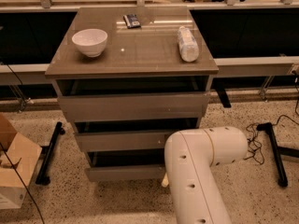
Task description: Open bottom drawer
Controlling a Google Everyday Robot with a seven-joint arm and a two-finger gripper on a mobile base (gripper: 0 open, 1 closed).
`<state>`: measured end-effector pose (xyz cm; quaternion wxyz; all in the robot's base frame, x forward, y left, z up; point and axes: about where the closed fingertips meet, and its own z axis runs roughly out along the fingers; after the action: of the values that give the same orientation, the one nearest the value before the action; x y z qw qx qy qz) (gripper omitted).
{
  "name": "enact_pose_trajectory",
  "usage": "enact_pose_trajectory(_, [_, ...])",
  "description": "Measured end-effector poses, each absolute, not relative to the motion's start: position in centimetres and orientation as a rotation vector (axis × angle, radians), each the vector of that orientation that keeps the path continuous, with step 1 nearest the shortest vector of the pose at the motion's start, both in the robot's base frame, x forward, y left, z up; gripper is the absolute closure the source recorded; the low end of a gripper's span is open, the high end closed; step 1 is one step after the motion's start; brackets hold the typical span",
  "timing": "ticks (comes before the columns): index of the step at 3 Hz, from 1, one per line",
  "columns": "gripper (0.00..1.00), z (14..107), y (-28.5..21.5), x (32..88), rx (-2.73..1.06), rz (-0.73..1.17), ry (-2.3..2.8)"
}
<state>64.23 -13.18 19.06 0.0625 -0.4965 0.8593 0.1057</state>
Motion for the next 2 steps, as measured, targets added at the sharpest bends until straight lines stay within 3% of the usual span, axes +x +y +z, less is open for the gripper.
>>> enact_pose_trajectory(2, [0.0,19.8,-11.9,63.8,-1.593,0.268,2.529])
